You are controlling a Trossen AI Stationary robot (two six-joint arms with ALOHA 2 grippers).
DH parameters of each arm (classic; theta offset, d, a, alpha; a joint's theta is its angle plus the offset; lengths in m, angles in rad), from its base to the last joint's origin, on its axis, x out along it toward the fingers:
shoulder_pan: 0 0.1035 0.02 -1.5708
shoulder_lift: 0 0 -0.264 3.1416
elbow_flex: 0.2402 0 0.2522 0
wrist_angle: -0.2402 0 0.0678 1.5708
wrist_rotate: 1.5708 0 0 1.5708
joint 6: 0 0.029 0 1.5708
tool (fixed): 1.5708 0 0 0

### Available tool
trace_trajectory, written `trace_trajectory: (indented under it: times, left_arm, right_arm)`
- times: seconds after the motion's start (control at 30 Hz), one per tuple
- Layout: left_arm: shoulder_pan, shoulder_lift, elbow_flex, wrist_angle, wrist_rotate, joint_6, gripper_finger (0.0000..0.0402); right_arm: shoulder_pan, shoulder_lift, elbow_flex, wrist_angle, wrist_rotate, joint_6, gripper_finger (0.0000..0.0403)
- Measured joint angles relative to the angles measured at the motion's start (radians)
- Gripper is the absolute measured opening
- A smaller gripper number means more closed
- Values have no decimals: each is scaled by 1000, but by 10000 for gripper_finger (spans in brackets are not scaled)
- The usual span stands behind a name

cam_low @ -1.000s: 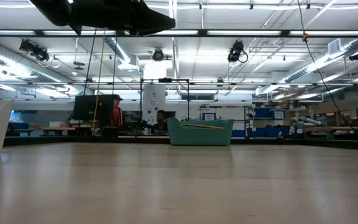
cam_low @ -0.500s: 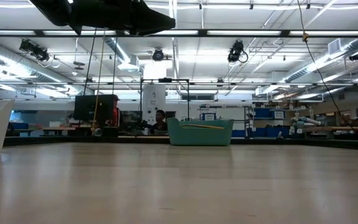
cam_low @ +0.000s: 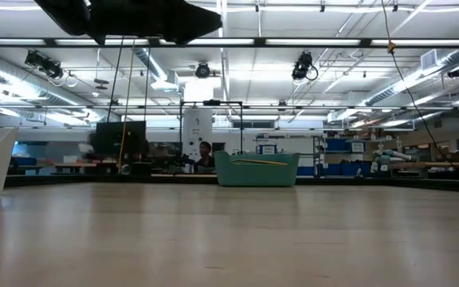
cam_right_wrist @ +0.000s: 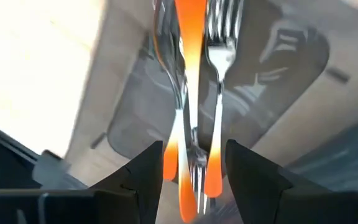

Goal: Sort silverware by color (type)
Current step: Return to Home Position

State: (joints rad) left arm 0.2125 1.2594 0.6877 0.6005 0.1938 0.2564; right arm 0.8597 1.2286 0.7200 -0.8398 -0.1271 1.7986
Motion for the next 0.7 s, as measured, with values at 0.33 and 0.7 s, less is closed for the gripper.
trace_trajectory:
  times: [0.33, 0.7]
  left_arm:
    - [45, -60, -59, -45, -44, -89, 171]
    - [25, -151, -108, -96, -92, -116, 157]
  right_arm:
    - [0, -196, 0, -111, 227, -82, 177]
    - [0, -357, 0, -122, 539, -263, 163]
